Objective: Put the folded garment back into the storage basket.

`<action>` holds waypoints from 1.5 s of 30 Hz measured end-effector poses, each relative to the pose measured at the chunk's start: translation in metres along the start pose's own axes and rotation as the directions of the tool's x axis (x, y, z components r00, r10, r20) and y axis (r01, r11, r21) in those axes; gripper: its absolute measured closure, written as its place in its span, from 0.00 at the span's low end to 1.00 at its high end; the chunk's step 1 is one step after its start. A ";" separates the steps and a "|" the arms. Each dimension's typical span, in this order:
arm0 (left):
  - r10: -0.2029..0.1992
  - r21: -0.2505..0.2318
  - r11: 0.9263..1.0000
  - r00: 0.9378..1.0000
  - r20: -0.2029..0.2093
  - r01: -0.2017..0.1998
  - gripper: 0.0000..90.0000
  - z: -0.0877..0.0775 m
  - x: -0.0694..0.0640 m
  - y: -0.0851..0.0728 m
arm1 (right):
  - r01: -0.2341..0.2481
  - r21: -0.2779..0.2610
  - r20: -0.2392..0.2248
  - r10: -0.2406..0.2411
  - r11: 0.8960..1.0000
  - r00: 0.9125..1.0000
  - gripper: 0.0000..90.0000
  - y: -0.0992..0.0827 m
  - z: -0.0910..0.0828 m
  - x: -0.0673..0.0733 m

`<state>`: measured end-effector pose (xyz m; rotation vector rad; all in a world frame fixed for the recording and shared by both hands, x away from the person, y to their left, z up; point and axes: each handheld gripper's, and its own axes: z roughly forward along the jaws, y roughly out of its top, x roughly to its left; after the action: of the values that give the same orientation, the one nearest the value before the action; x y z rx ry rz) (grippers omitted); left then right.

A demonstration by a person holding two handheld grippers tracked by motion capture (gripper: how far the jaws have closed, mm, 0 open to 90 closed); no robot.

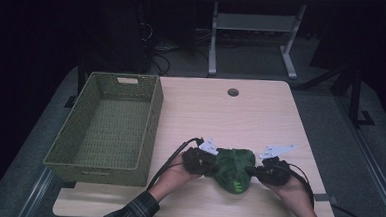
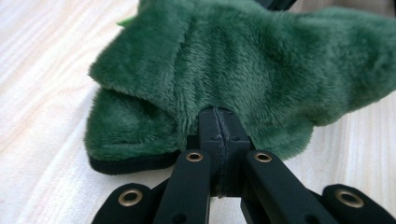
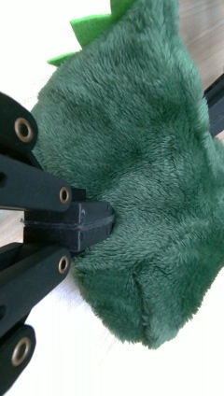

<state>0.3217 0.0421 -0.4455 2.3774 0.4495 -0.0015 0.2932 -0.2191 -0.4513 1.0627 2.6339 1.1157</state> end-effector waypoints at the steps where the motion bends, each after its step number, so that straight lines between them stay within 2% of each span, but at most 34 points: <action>1: 0.007 0.015 1.000 1.000 0.008 -0.007 1.00 0.002 0.000 -0.001 | 0.008 0.002 0.001 -0.008 1.000 1.000 1.00 0.000 0.001 0.000; 4: 0.006 0.029 1.000 1.000 0.016 -0.007 1.00 0.005 -0.002 -0.003 | 0.015 0.025 0.008 -0.016 1.000 1.000 1.00 -0.001 0.004 0.002; 7: 0.015 0.031 0.999 1.000 0.013 -0.016 1.00 0.007 -0.004 -0.003 | 0.010 0.015 0.005 -0.010 1.000 1.000 1.00 -0.004 0.004 0.003; 10: 0.016 0.029 0.999 1.000 0.011 -0.016 1.00 0.006 -0.004 -0.003 | -0.002 0.032 0.004 0.002 0.999 1.000 1.00 -0.009 0.002 0.003; 15: 0.020 0.026 0.999 1.000 0.016 -0.021 0.99 0.001 -0.007 -0.005 | 0.012 0.060 0.022 -0.013 0.998 1.000 1.00 -0.014 -0.002 0.004; 19: 0.032 0.005 0.999 0.999 0.033 -0.032 0.99 -0.008 -0.015 -0.007 | 0.015 0.022 0.031 -0.015 1.000 0.999 1.00 -0.014 -0.014 0.003; 24: 0.052 -0.026 0.998 0.996 0.076 -0.050 0.99 -0.016 -0.031 -0.006 | -0.013 -0.060 0.043 0.016 0.998 0.999 1.00 -0.009 -0.032 -0.010; 30: 0.083 -0.027 0.996 0.987 0.137 -0.080 0.99 -0.005 -0.047 -0.001 | 0.005 -0.120 0.075 0.004 0.993 0.997 1.00 0.012 -0.039 -0.028; 33: 0.083 -0.025 0.996 0.984 0.156 -0.081 0.99 0.000 -0.051 0.001 | 0.007 -0.134 0.067 0.002 0.991 0.998 1.00 0.025 -0.034 -0.037; 34: 0.095 -0.020 0.996 0.980 0.174 -0.093 0.99 0.006 -0.055 0.003 | 0.011 -0.148 0.065 -0.001 0.989 0.998 1.00 0.030 -0.031 -0.041; 39: 0.112 -0.005 0.994 0.974 0.197 -0.113 0.99 0.022 -0.062 0.006 | -0.008 -0.161 0.025 0.012 0.987 1.000 0.98 0.046 -0.010 -0.054; 40: 0.112 -0.005 0.994 0.974 0.197 -0.113 0.99 0.022 -0.062 0.006 | -0.008 -0.161 0.025 0.012 0.987 1.000 0.98 0.046 -0.010 -0.054; 41: 0.105 -0.008 0.994 0.975 0.195 -0.105 0.99 0.027 -0.063 0.007 | -0.029 -0.138 0.008 0.030 0.990 1.000 0.98 0.050 0.000 -0.058; 43: 0.109 -0.004 0.994 0.977 0.185 -0.110 0.98 0.031 -0.062 0.008 | -0.025 -0.133 0.006 0.026 0.991 1.000 0.98 0.054 0.008 -0.060; 45: 0.102 0.003 0.995 0.979 0.174 -0.104 0.98 0.034 -0.060 0.007 | -0.026 -0.115 -0.016 0.025 0.993 1.000 0.99 0.057 0.020 -0.060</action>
<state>0.2714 -0.0041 -0.4588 2.3854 0.2431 -0.1640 0.3776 -0.2175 -0.4386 1.0727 2.5379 1.2679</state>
